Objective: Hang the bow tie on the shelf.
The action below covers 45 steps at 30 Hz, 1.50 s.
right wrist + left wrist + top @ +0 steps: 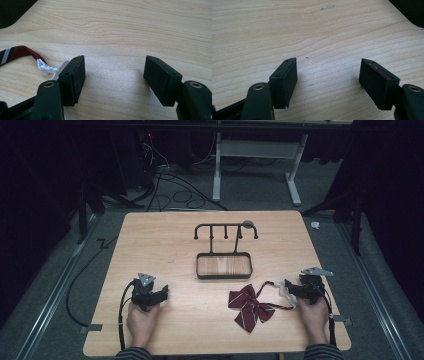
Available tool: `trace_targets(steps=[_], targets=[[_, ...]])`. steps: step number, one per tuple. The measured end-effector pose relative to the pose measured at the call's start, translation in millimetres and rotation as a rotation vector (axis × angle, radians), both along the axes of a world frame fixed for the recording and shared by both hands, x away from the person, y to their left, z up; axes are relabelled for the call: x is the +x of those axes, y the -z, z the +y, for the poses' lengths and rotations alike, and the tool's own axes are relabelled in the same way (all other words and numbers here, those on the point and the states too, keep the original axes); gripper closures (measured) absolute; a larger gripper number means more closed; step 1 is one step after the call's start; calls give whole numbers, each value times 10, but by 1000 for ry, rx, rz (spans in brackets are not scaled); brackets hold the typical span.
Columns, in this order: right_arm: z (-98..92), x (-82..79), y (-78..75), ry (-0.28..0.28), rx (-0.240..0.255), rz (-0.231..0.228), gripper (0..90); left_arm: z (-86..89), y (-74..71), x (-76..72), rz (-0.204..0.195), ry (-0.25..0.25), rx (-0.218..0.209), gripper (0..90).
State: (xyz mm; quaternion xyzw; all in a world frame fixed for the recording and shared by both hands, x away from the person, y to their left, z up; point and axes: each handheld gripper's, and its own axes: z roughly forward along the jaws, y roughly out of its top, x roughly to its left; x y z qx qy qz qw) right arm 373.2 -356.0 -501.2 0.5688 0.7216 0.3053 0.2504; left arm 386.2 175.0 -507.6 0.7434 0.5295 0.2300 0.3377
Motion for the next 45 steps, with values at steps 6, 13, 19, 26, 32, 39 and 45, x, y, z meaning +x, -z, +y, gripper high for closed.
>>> trace_targets(steps=[6,13,19,26,32,39,45], targets=[[0,-1,-1,1,0,2,353,-1,-1,1,1,0,0,313],[-2,0,2,10,0,-4,372,-5,-2,2,4,7,2,298],[-4,1,1,7,0,-3,374,-5,-2,2,6,11,4,291],[2,-5,-1,6,1,-3,390,-7,0,4,5,14,3,282],[18,-14,-1,23,-1,-4,395,-9,-1,2,5,15,4,279],[20,-13,-1,24,0,-3,394,-7,-4,-3,11,21,8,276],[21,-13,-1,24,0,-4,394,-7,-4,-3,11,21,8,275]])
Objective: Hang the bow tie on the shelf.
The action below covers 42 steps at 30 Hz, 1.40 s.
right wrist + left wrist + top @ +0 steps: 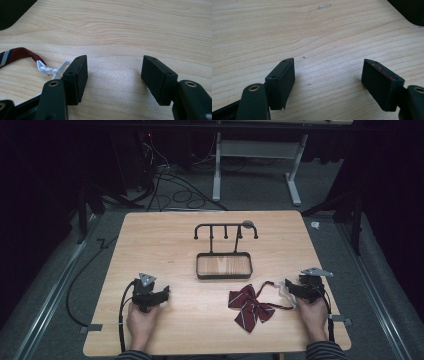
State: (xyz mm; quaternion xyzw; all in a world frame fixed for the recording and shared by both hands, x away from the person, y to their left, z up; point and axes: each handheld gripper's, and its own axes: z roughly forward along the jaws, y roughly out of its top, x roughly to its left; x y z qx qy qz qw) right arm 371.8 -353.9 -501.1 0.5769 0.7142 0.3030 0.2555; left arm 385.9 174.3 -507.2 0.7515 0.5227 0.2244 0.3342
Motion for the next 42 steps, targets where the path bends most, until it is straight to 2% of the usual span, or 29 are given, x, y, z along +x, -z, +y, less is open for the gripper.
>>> trace_targets(steps=[16,27,30,34,42], targets=[[1,0,1,2,0,-1,395,0,0,0,0,0,0,275],[-17,-23,-5,14,7,-7,479,0,1,1,-1,-1,-1,275],[-24,-65,-26,3,29,-11,516,1,0,1,0,0,-1,275],[-1,-104,-65,-9,33,-23,528,0,0,1,0,0,-1,275],[60,-239,-219,-66,68,-62,551,0,0,1,0,0,0,275]])
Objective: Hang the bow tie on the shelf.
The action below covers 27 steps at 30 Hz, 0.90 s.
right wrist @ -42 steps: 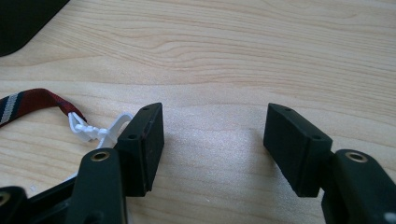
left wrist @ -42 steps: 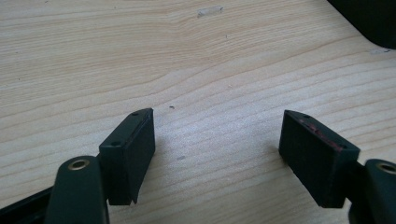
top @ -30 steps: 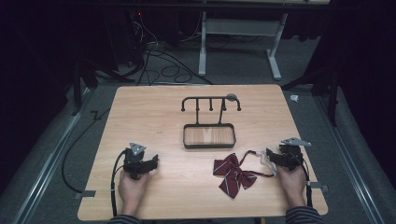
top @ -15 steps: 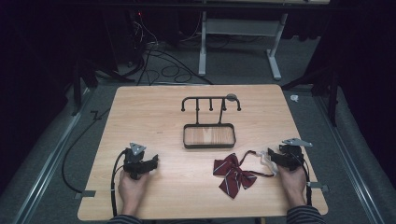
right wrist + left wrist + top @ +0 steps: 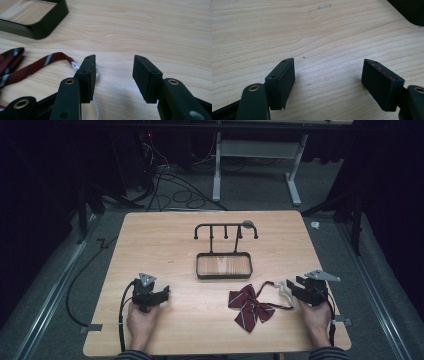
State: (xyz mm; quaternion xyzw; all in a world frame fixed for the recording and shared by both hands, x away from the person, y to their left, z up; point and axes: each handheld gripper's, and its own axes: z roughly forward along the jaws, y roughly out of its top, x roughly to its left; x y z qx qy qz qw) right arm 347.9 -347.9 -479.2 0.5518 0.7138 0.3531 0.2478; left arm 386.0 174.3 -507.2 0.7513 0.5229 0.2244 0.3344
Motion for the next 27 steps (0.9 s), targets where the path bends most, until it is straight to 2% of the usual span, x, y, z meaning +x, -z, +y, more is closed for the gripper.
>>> trace_targets(steps=[7,11,27], targets=[[92,-39,-83,-54,11,-16,551,0,0,0,0,0,0,275],[150,-27,-100,-80,11,-8,543,0,0,0,0,0,0,275],[319,58,-48,-119,8,27,506,0,0,0,1,2,0,272]])
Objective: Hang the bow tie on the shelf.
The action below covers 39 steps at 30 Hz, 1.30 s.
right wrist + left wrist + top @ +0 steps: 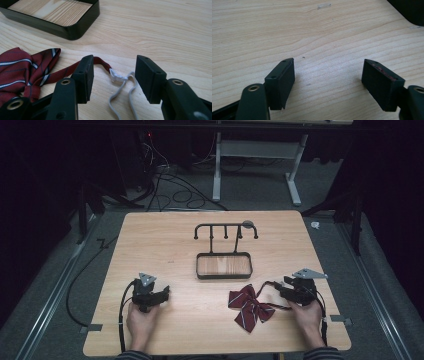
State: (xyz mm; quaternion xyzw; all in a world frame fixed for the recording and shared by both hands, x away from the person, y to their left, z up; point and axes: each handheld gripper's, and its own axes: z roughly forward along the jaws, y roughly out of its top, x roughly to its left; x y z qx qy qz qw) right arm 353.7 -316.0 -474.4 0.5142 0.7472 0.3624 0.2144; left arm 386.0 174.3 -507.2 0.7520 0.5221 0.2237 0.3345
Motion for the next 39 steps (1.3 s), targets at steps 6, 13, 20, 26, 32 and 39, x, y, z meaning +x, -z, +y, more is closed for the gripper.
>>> trace_targets(steps=[6,13,20,26,32,39], targets=[[65,92,84,-4,-19,27,505,0,0,0,0,0,0,272],[73,149,144,5,-42,37,614,-1,1,0,-1,-1,0,272],[107,160,169,-15,-76,52,675,-1,1,-1,-1,0,1,272],[134,170,210,-54,-103,57,825,-1,1,-1,-1,0,1,272],[146,157,205,-63,-106,63,872,-1,1,-1,-1,0,1,271],[134,94,123,-67,-67,18,874,-1,1,0,-1,0,1,271]])
